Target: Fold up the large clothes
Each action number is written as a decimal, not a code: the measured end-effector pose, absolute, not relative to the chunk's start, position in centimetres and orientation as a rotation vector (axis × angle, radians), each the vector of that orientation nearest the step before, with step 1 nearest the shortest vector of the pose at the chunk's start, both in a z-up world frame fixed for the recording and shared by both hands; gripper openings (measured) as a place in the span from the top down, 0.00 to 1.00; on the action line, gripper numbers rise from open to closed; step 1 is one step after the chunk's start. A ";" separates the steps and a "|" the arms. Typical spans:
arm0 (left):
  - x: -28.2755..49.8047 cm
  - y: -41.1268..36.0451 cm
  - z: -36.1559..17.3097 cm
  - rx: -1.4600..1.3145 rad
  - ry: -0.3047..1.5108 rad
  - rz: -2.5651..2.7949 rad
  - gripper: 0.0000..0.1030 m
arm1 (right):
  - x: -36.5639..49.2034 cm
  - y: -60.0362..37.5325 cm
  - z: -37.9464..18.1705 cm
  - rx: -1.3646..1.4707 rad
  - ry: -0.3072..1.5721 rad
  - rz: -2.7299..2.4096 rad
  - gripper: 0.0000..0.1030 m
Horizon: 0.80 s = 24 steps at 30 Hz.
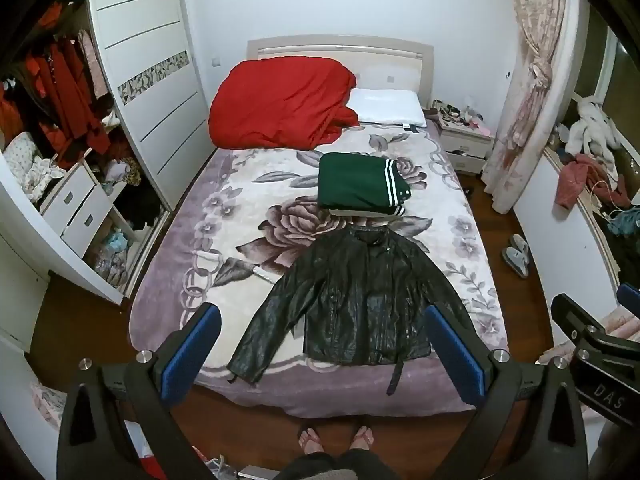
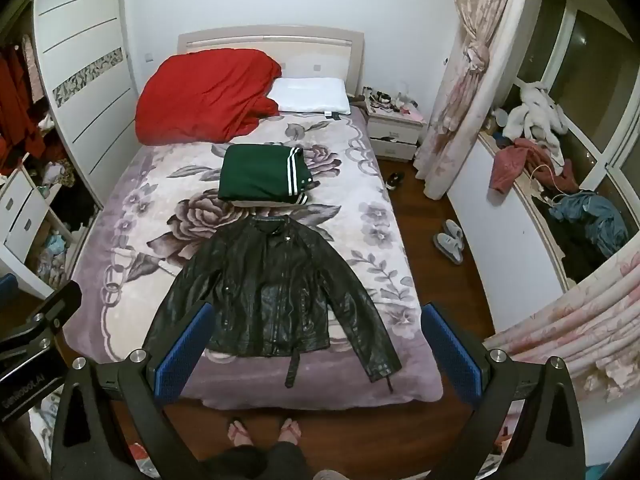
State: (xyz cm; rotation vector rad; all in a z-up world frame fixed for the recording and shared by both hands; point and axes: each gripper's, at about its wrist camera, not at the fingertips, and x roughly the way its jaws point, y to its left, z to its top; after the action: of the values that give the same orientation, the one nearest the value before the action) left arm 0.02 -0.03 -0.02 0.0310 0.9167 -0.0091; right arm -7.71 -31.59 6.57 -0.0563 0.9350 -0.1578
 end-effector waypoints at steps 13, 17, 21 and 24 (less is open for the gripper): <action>0.9 0.7 1.6 0.026 0.907 -0.012 0.00 | -7.7 -31.5 6.9 -0.064 0.926 -0.155 0.00; 0.4 1.1 1.8 0.023 0.894 -0.003 0.00 | -7.6 -31.4 7.1 -0.062 0.921 -0.151 0.00; 0.4 1.1 1.8 0.022 0.891 -0.002 0.00 | -7.2 -30.6 7.6 -0.065 0.917 -0.149 0.00; 0.4 0.9 2.0 0.022 0.883 -0.001 0.00 | -7.6 -30.6 8.3 -0.066 0.909 -0.141 0.00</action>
State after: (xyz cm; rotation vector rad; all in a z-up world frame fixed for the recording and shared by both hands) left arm 0.41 0.87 1.98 0.0220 0.8830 -0.0008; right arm -7.60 -30.64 8.32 -0.0658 0.9088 -0.1410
